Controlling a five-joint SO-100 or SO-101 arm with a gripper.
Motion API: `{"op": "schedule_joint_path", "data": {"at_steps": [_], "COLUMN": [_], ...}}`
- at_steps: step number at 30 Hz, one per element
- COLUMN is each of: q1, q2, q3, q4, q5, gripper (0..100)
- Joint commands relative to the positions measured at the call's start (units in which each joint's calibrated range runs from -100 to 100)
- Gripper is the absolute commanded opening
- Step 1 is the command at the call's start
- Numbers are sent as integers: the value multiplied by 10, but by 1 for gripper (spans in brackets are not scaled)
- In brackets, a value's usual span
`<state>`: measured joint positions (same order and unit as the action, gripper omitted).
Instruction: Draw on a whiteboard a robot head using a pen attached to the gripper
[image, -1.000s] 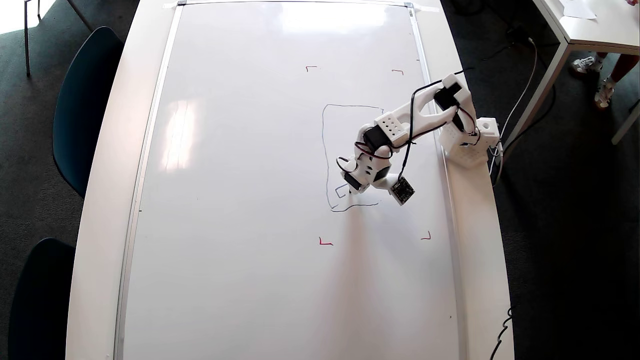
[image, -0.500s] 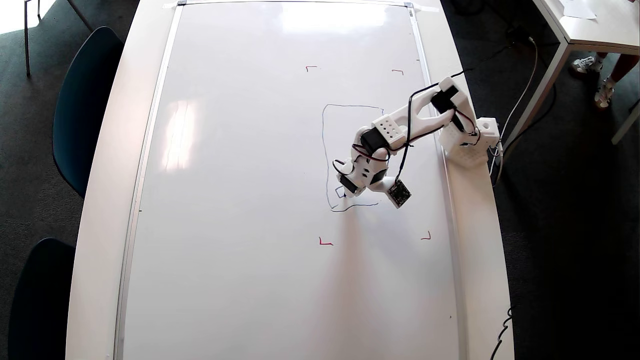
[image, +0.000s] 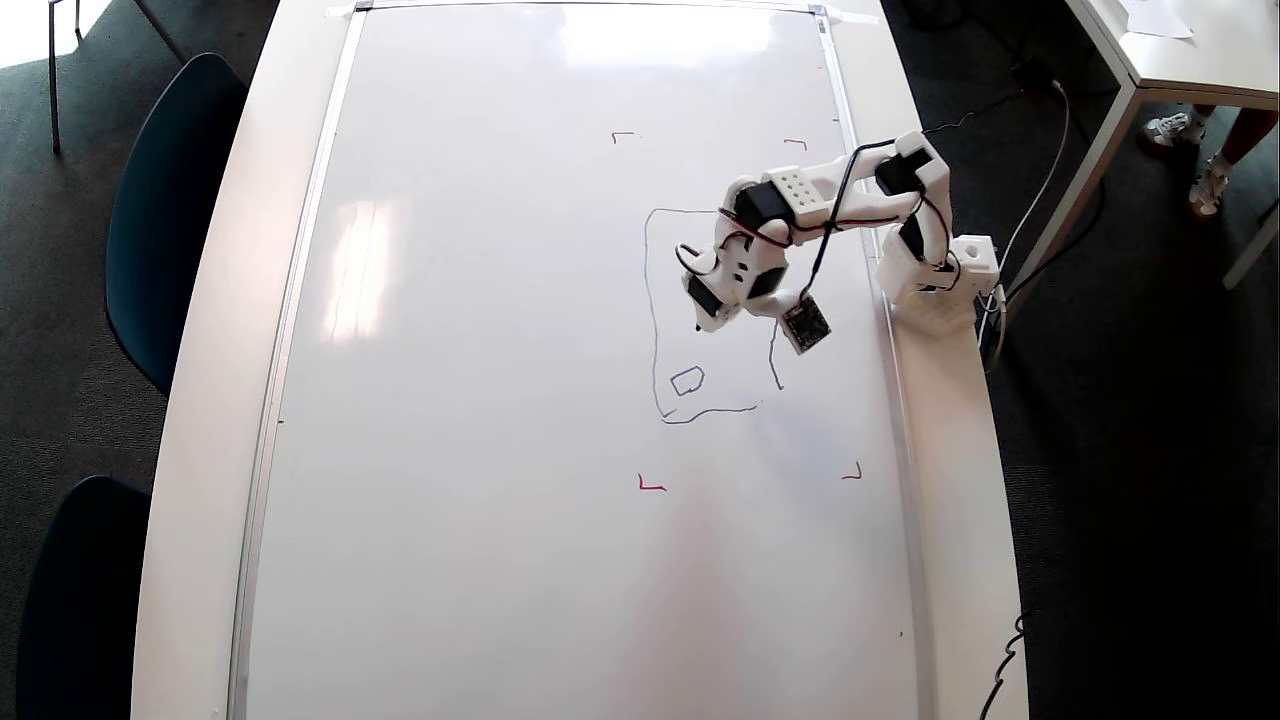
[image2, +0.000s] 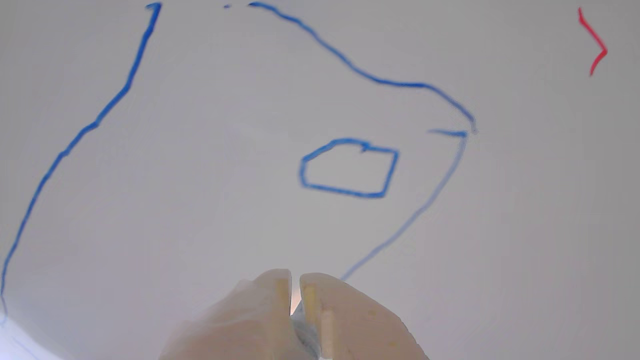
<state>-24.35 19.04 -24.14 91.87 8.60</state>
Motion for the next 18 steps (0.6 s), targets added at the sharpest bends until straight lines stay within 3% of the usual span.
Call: {"op": "schedule_joint_path", "data": {"at_steps": [1, 8, 18], "q1": [52, 83, 104], "q2": [-69, -101, -66], "q3": [67, 201, 210], "q4": [7, -43, -64], "q5": [3, 28, 28], "gripper": [1, 1, 1]}}
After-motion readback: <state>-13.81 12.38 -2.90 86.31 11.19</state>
